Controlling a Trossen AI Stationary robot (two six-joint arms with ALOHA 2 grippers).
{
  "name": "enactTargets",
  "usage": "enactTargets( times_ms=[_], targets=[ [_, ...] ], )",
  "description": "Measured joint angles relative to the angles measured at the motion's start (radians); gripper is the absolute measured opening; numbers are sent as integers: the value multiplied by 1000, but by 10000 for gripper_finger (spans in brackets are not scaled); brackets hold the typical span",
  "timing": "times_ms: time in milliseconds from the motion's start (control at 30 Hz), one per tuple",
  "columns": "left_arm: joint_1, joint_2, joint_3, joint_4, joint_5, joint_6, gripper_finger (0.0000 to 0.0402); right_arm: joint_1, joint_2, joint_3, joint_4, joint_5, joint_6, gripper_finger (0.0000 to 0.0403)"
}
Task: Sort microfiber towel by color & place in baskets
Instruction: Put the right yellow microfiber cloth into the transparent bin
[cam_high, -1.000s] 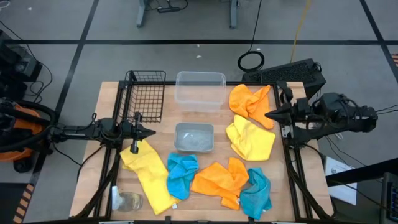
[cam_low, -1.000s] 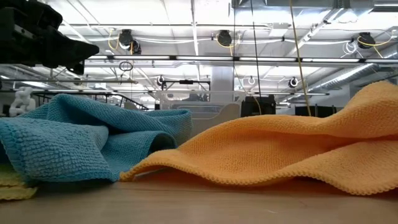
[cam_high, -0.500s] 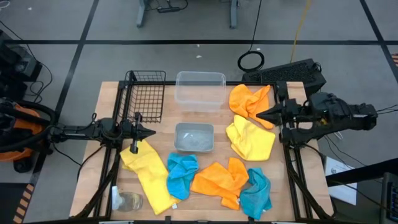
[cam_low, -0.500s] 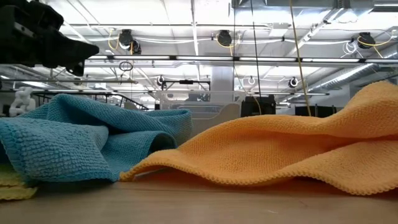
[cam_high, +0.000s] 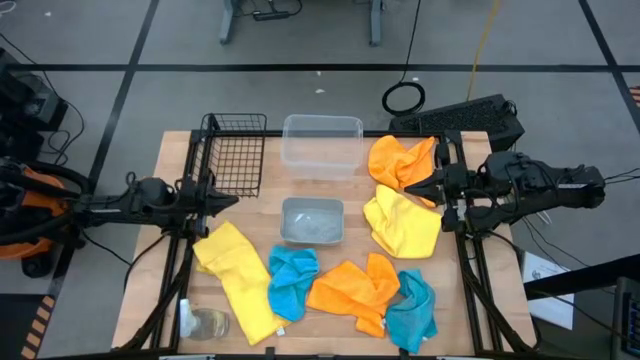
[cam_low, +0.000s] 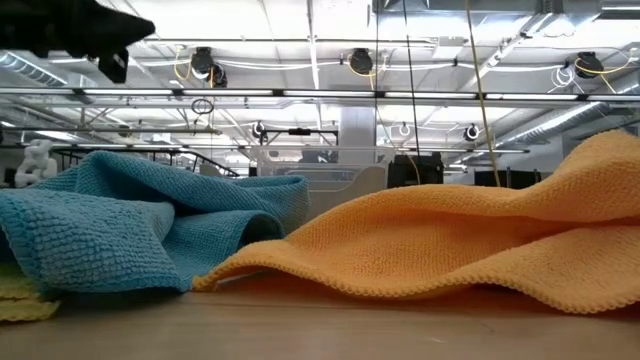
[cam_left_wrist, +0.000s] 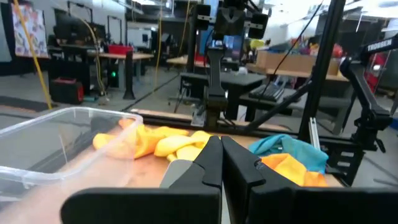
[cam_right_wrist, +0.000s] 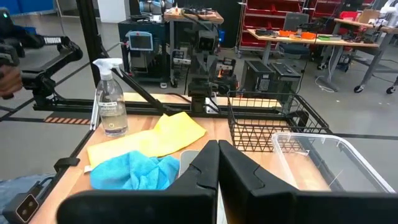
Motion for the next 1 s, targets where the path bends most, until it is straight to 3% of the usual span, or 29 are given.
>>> enactTargets(
  times_ms=[167, 267, 433, 600, 800, 1000],
  targets=[
    [0, 89, 152, -133, 30, -6, 2, 0, 0, 0, 0, 0, 0, 0],
    [0, 101, 168, -193, 69, -7, 2, 0, 0, 0, 0, 0, 24, 0],
    [0, 101, 176, -126, 91, 51, 2, 0, 0, 0, -8, -3, 36, 0],
    [0, 152, 266, -109, 86, 53, 2, 1, 0, 0, -9, -3, 46, 0],
    [0, 263, 424, -104, 53, 65, 2, 1, 0, 0, -48, -4, 71, 0],
    [0, 336, 521, -101, -47, 226, 2, 1, 5, 0, -94, -2, 92, 0]
  ],
)
